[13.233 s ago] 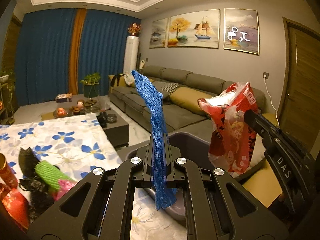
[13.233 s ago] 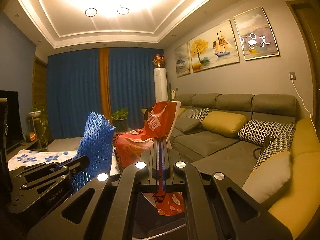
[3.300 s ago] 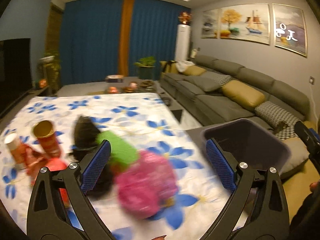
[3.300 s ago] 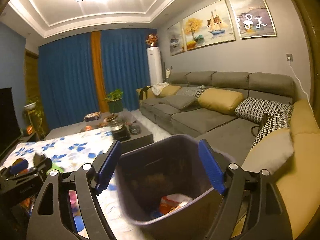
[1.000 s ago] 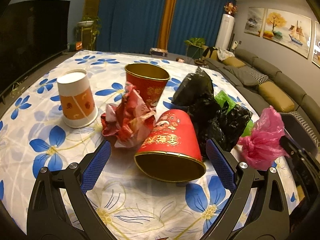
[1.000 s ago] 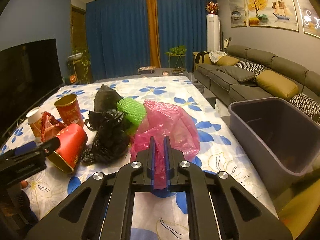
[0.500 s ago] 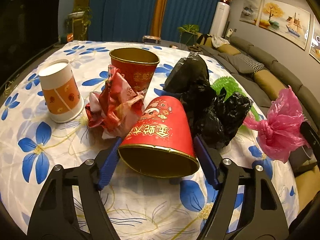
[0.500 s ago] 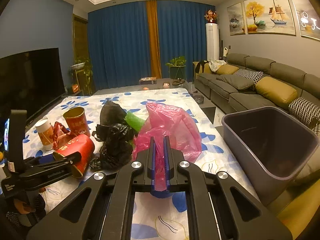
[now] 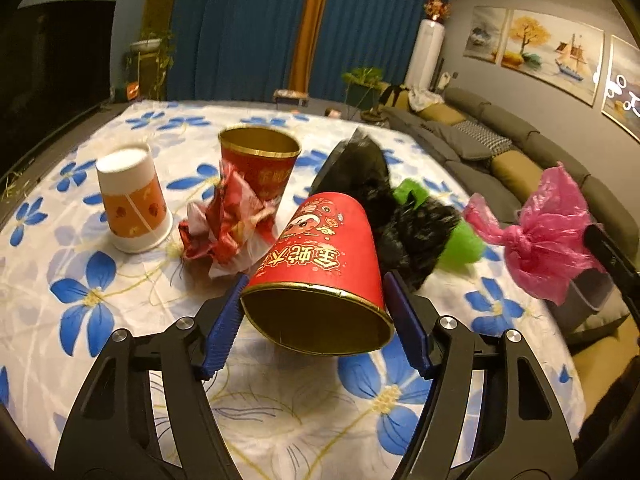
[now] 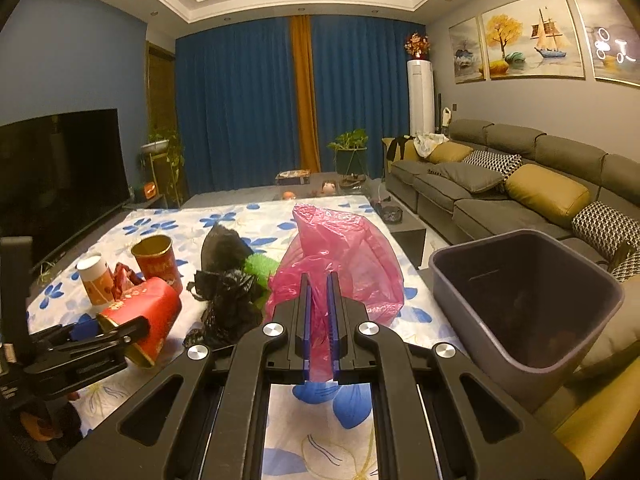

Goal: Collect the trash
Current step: 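Grasp the pink plastic bag with the right tool while the left tool grasps the red paper cup, then carry the red cup and pink bag over the grey bin and open both tools, then move both tools back over the remaining trash on the table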

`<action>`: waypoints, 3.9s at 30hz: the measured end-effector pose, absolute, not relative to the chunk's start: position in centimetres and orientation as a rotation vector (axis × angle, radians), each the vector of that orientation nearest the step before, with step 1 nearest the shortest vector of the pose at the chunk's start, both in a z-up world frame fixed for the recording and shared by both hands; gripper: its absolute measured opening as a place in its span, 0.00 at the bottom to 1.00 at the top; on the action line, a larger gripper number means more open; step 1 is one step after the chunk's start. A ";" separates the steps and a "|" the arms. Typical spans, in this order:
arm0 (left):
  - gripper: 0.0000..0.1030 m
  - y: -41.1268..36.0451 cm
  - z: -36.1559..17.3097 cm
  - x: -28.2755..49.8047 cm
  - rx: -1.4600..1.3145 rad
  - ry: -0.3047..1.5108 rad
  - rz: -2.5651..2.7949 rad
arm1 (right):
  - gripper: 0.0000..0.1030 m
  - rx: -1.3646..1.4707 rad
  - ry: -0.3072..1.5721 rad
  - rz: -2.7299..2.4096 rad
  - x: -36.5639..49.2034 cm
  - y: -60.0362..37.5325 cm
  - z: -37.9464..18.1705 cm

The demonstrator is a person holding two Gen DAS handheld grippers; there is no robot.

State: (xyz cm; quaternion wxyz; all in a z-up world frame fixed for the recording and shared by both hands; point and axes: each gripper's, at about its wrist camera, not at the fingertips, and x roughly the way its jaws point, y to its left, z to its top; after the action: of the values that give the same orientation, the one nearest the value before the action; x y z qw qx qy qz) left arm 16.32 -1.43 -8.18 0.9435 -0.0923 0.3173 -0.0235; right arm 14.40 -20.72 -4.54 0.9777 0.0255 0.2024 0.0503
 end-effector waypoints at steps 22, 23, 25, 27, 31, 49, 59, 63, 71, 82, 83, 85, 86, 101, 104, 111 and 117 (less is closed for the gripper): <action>0.66 -7.8 -0.9 14.9 -0.125 0.476 -0.199 | 0.08 0.064 0.298 0.039 12.1 -24.5 -1.2; 0.66 -8.2 -0.7 15.1 -0.122 0.473 -0.208 | 0.08 0.064 0.292 0.032 12.0 -24.8 -1.1; 0.66 -9.4 -0.4 15.4 -0.111 0.469 -0.231 | 0.08 0.064 0.282 0.016 12.0 -25.2 -0.8; 0.66 -10.5 -0.1 15.9 -0.108 0.467 -0.251 | 0.08 0.064 0.273 -0.001 11.9 -25.7 -0.6; 0.66 -12.6 0.4 16.8 -0.099 0.461 -0.294 | 0.08 0.070 0.249 -0.050 11.7 -27.5 -0.1; 0.66 -24.6 0.7 20.4 -0.033 0.460 -0.471 | 0.07 0.113 0.210 -0.244 12.0 -35.4 -0.2; 0.66 -28.3 -0.8 22.1 -0.019 0.488 -0.523 | 0.07 0.134 0.224 -0.285 13.0 -38.2 -0.9; 0.66 -29.0 -1.3 22.6 -0.017 0.494 -0.533 | 0.07 0.137 0.230 -0.292 13.2 -38.2 -1.1; 0.66 -29.9 -2.0 23.4 -0.026 0.508 -0.548 | 0.07 0.141 0.232 -0.301 13.7 -38.6 -1.4; 0.66 -31.2 -2.7 24.2 -0.034 0.521 -0.567 | 0.08 0.145 0.248 -0.307 14.4 -38.8 -1.5; 0.66 -31.3 -2.7 24.2 -0.033 0.521 -0.568 | 0.08 0.146 0.248 -0.306 14.3 -38.8 -1.4; 0.66 -31.5 -2.9 24.3 -0.034 0.522 -0.572 | 0.08 0.147 0.248 -0.308 14.4 -38.9 -1.4; 0.67 -31.6 -2.9 24.4 -0.035 0.523 -0.574 | 0.08 0.149 0.249 -0.308 14.5 -39.0 -1.4; 0.92 -28.9 -3.6 24.8 -0.076 0.542 -0.488 | 0.59 0.161 0.215 -0.349 12.9 -39.6 -0.8; 0.92 -27.1 -3.4 24.3 -0.076 0.530 -0.432 | 0.71 0.169 0.212 -0.344 12.2 -39.3 -0.6; 0.93 -21.3 -3.3 22.0 -0.082 0.511 -0.254 | 0.81 0.149 0.223 -0.300 11.7 -37.0 -0.6; 0.93 -14.8 -3.4 19.7 -0.081 0.481 -0.098 | 0.81 0.130 0.260 -0.205 11.7 -32.9 -1.4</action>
State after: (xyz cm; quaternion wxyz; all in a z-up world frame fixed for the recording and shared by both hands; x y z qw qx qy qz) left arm 19.70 -14.80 -3.42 0.9692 -0.0401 0.2381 -0.0487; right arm 11.67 -32.94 -1.43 0.9842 0.0646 0.1295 -0.1019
